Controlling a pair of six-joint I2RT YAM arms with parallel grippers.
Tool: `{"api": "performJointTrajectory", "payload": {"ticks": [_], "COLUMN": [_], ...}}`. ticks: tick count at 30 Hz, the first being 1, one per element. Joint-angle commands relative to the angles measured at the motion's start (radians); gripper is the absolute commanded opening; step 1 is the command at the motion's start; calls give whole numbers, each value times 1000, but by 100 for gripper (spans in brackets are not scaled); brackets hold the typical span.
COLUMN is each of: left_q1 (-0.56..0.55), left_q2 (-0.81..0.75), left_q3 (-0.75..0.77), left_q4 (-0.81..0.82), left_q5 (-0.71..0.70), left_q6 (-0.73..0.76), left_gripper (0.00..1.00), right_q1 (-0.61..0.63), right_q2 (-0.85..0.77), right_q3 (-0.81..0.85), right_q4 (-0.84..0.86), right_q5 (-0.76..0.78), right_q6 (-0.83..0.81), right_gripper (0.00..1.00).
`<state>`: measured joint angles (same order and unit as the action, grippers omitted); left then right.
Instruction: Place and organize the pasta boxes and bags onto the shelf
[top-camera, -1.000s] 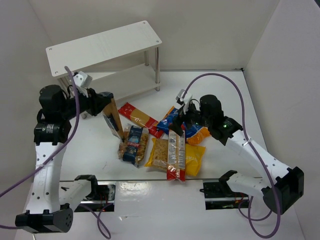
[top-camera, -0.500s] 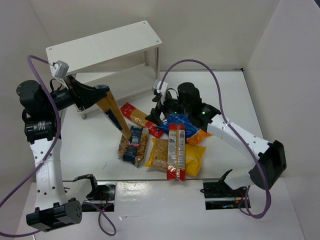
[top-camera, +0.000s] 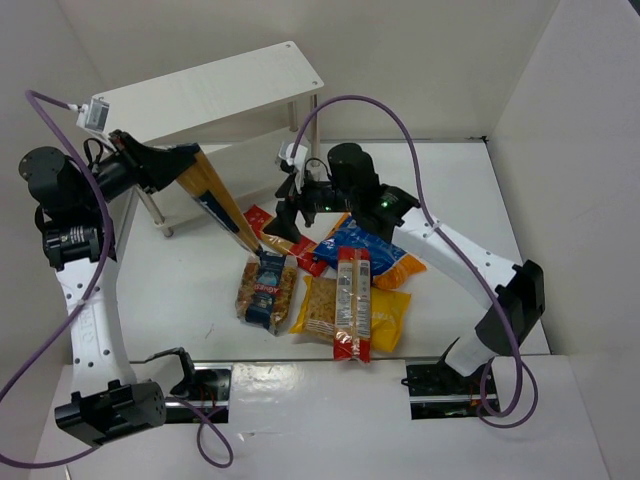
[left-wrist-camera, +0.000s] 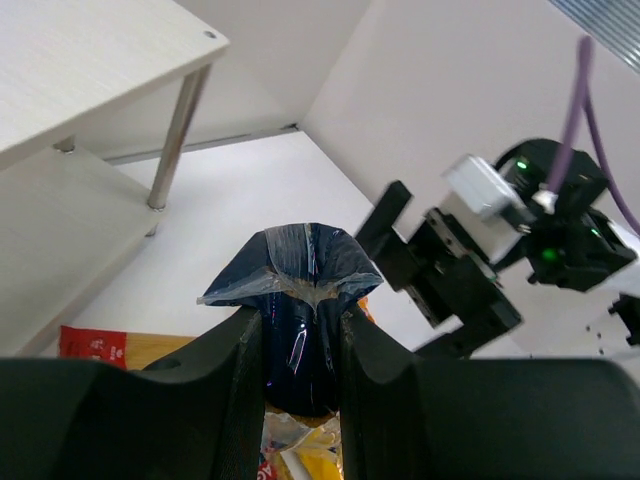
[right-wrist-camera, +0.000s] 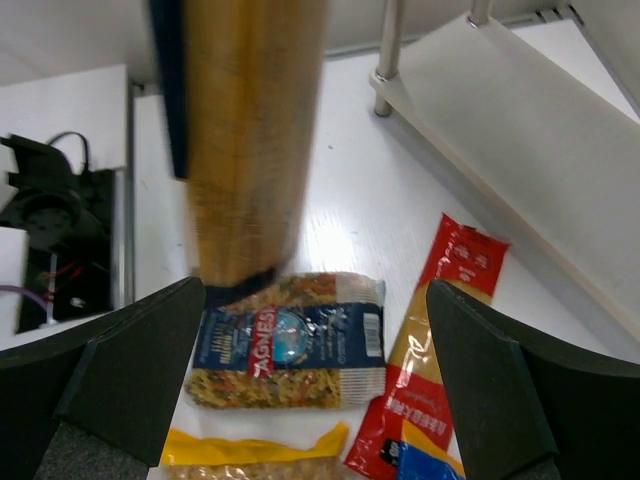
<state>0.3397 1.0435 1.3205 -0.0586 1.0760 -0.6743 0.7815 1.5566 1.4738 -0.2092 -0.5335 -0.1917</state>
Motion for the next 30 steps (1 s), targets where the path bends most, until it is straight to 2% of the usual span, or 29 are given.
{"api": "performJointTrajectory", "payload": {"ticks": [1, 7, 15, 22, 30], "left_q1": [28, 57, 58, 58, 58], "left_q2": [-7, 24, 15, 6, -3], "left_q3": [65, 74, 53, 33, -1], "left_q4": [164, 249, 263, 283, 325], "left_q5": [-54, -64, -54, -45, -36], "left_q6": [-143, -280, -347, -424, -470], "left_gripper": [0, 0, 0, 0, 0], "right_q1": [22, 70, 81, 81, 81], "right_q2": [8, 48, 169, 238, 324], "right_q3": [78, 132, 288, 362, 502], "right_q4": [-21, -53, -148, -177, -248], "right_q5": [-91, -102, -54, -2, -49], "right_q6": [64, 63, 31, 11, 23], "right_gripper": [100, 100, 100, 100, 100]}}
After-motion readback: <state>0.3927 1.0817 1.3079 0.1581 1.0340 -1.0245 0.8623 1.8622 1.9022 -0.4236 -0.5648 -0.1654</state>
